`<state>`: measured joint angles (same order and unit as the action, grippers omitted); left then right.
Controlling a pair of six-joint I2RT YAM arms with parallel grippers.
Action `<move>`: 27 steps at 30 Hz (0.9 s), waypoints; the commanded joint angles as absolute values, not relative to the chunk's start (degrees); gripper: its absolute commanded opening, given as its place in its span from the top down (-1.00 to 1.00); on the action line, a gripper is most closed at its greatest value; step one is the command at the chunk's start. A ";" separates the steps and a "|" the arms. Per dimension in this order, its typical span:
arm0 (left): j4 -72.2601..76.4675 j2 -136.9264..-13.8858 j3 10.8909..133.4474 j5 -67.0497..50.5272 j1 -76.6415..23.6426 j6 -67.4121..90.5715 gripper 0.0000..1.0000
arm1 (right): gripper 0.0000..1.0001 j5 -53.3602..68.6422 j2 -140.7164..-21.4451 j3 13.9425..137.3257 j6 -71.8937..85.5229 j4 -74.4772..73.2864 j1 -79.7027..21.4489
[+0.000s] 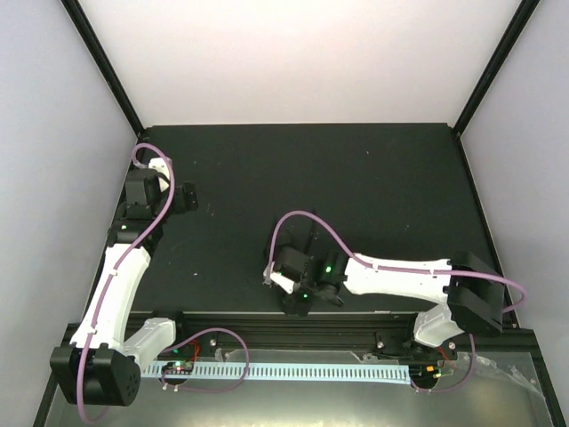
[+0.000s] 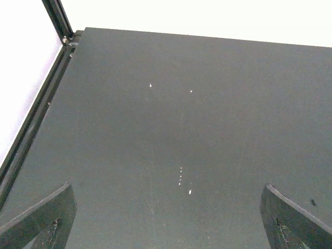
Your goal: Tie the shoes
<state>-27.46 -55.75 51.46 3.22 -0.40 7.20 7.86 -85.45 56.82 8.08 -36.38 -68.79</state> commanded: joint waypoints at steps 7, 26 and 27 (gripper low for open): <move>-27.51 -57.41 51.13 -2.73 -0.65 6.76 -0.98 | -0.70 0.19 -73.03 57.29 19.52 -36.65 -68.94; -22.19 -55.39 34.92 -21.69 -11.96 28.72 -0.98 | -0.53 -0.45 -79.19 57.64 28.75 -27.24 -54.20; -22.76 -54.90 36.04 -22.67 -11.95 27.32 -0.97 | -0.51 -1.84 -80.65 59.13 27.00 -28.11 -56.92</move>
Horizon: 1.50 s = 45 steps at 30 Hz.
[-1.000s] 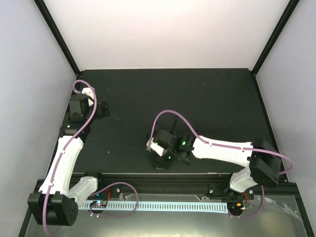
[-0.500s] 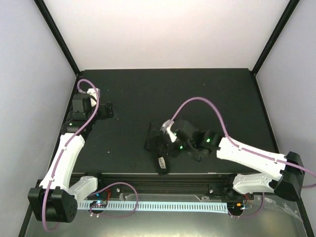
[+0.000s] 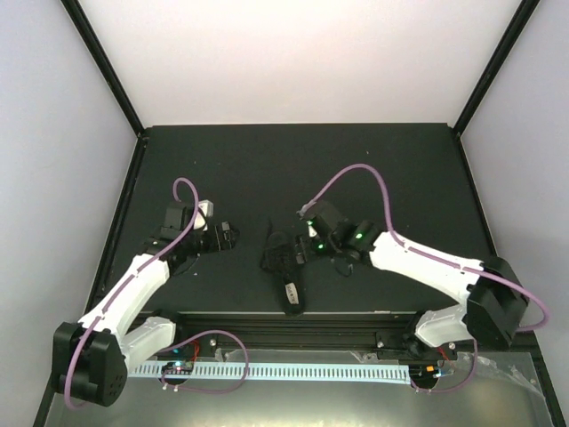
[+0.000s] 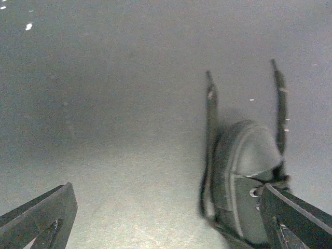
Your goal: Tie the shoes
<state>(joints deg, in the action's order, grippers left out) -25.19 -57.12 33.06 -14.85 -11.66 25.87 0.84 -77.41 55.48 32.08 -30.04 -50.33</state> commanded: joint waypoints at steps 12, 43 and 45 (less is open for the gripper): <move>-30.17 -61.10 50.94 -20.18 -0.79 18.69 -0.98 | 0.19 -14.83 -105.78 78.71 21.78 -35.18 -70.61; -25.80 -61.79 45.27 -31.56 10.41 21.18 -0.97 | 0.43 -24.83 -126.33 95.94 25.41 -54.95 -72.58; -25.76 -61.72 45.10 -31.47 10.07 21.10 -0.97 | 0.61 -25.31 -126.57 96.06 26.15 -55.45 -72.66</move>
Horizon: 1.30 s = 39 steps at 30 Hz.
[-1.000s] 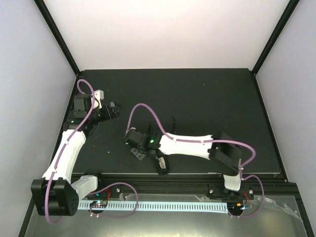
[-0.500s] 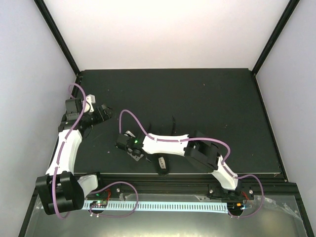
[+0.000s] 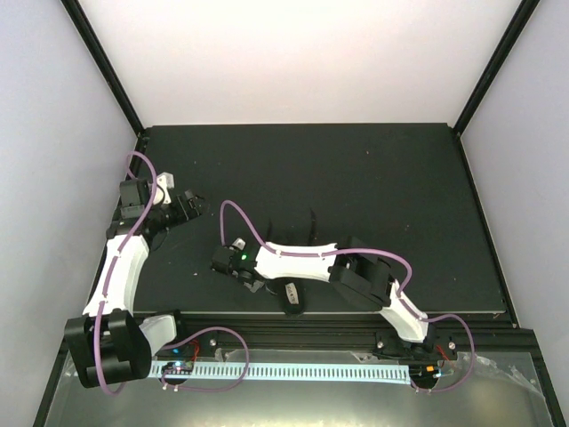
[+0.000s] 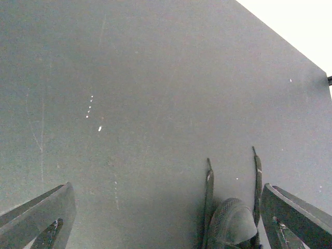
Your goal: Tie the shoes
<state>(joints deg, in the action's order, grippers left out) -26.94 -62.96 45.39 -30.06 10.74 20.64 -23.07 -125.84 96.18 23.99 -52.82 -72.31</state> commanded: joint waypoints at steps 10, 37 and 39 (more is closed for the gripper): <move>-25.75 -59.89 44.15 -29.44 3.69 19.22 -0.97 | 0.97 -20.62 -113.18 87.65 37.07 -45.26 -72.36; 9.98 -44.12 13.29 -29.57 -33.02 62.34 -0.45 | 0.97 -20.38 -69.93 34.82 43.04 4.10 -71.62; 12.25 -45.08 12.51 -26.75 -36.05 65.33 -0.45 | 0.97 -17.00 -68.89 32.55 41.05 7.05 -71.56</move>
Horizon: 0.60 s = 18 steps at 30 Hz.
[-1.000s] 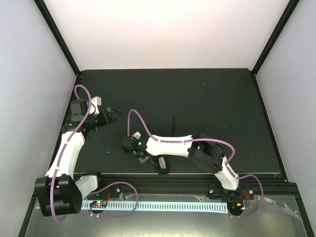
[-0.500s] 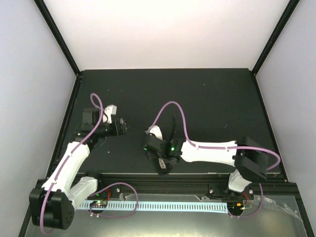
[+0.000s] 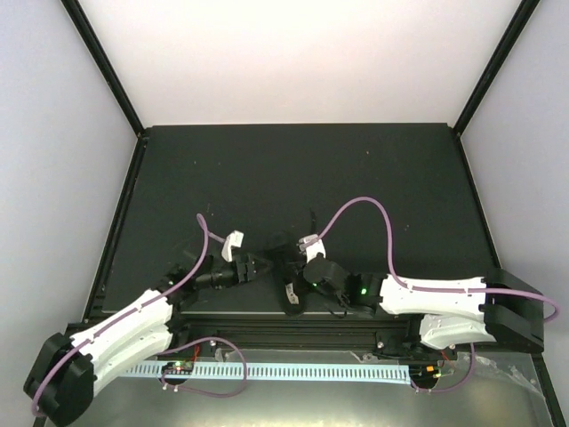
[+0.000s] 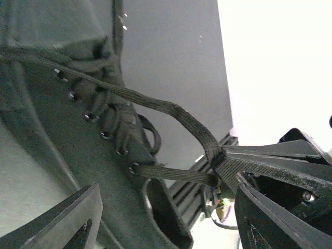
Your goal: Tie the shoes
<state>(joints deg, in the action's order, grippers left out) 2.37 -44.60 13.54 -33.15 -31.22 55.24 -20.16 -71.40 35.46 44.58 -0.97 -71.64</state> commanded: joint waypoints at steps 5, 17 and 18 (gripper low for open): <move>13.67 -48.11 13.26 -24.57 -39.18 66.17 -0.49 | 0.97 -10.90 -69.41 29.43 40.34 11.29 -72.16; 15.62 -51.66 13.32 -25.90 -40.16 66.62 -0.57 | 0.97 -9.88 -71.24 29.33 38.02 13.72 -74.07; 15.48 -51.80 13.35 -26.23 -40.29 66.74 -0.59 | 0.97 -9.93 -71.54 29.42 37.95 13.94 -74.08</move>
